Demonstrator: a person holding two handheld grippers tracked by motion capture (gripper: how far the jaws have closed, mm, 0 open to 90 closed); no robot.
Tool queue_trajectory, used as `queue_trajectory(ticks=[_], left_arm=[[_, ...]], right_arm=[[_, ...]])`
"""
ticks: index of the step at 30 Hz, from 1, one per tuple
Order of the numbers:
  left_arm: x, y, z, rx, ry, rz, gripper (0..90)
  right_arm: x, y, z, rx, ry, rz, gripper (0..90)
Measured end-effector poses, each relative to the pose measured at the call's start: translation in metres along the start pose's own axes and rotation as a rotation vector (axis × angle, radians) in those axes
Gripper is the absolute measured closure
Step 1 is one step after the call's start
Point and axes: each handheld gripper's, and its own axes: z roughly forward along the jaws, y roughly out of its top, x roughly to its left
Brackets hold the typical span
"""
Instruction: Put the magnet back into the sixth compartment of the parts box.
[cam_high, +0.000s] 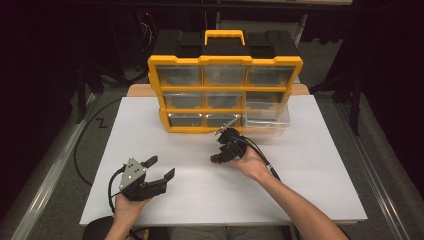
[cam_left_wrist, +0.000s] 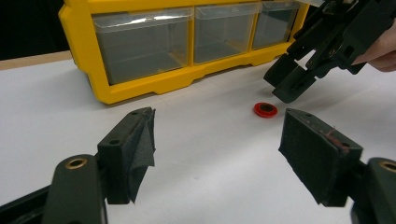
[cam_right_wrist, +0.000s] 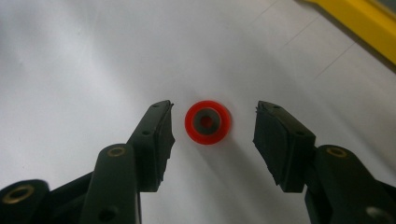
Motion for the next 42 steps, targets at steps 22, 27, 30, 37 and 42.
queue_trajectory(ticks=[22,27,30,37,42], left_arm=[[0.0,0.0,0.0,0.001,0.002,0.001,27.4],[0.0,0.0,-0.001,-0.002,0.003,-0.004,27.6],[0.0,0.0,0.0,0.0,0.002,-0.004,27.6],[0.0,0.0,0.0,0.001,0.002,-0.004,27.7],[0.0,0.0,0.0,0.0,0.003,-0.005,27.8]], right_arm=[[0.007,0.017,0.022,0.137,-0.011,-0.027,54.7],[0.005,0.017,0.024,0.139,-0.022,-0.035,57.0],[0.005,0.018,0.025,0.152,-0.017,-0.009,57.9],[0.003,0.018,0.027,0.163,-0.026,-0.035,61.8],[0.005,0.017,0.027,0.165,-0.044,-0.059,63.4]])
